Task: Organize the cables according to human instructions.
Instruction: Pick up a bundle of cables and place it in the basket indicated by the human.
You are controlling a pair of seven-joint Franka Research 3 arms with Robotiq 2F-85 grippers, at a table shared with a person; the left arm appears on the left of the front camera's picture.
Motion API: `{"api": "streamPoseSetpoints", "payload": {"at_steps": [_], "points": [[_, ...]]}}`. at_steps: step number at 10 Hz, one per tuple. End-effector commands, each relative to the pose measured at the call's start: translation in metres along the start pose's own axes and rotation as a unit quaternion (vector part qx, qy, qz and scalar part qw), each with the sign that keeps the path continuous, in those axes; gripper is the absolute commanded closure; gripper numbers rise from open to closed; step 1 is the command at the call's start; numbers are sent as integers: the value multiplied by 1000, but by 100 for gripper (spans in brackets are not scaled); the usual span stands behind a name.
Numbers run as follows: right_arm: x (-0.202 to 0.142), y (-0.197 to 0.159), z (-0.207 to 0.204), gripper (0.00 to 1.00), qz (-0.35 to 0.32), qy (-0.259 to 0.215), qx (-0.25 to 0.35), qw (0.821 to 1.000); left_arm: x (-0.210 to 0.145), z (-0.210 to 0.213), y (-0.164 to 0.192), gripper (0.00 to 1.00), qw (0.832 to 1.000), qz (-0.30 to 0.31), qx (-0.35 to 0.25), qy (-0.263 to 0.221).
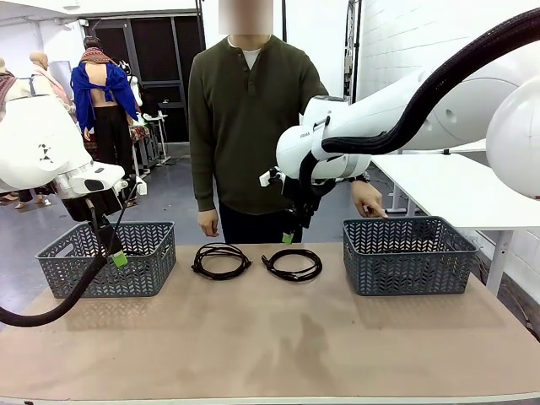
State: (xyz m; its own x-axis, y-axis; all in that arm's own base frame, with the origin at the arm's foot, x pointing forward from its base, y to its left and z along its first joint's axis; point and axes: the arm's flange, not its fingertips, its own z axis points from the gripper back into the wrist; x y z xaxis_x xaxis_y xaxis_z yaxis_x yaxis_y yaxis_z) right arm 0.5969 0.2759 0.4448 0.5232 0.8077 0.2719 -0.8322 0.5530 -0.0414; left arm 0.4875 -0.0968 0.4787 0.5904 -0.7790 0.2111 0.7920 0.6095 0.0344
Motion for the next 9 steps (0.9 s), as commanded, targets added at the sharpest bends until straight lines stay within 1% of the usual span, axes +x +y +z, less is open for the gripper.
{"api": "streamPoseSetpoints", "payload": {"at_steps": [1, 2, 6, 9], "points": [[20, -7, -21, 0, -10, 6, 10, 1000, 0, 1, 0, 0, 1000, 1, -1, 3], [24, -8, -32, 0, -2, 4, 10, 1000, 0, 1, 0, 0, 1000, 1, -1, 3], [41, -13, -78, 0, -8, 30, 16, 999, 0, 1, 0, 0, 1000, 1, -1, 3], [51, -16, -98, 0, -1, 39, 26, 999, 0, 1, 0, 0, 1000, 1, -1, 3]]}}
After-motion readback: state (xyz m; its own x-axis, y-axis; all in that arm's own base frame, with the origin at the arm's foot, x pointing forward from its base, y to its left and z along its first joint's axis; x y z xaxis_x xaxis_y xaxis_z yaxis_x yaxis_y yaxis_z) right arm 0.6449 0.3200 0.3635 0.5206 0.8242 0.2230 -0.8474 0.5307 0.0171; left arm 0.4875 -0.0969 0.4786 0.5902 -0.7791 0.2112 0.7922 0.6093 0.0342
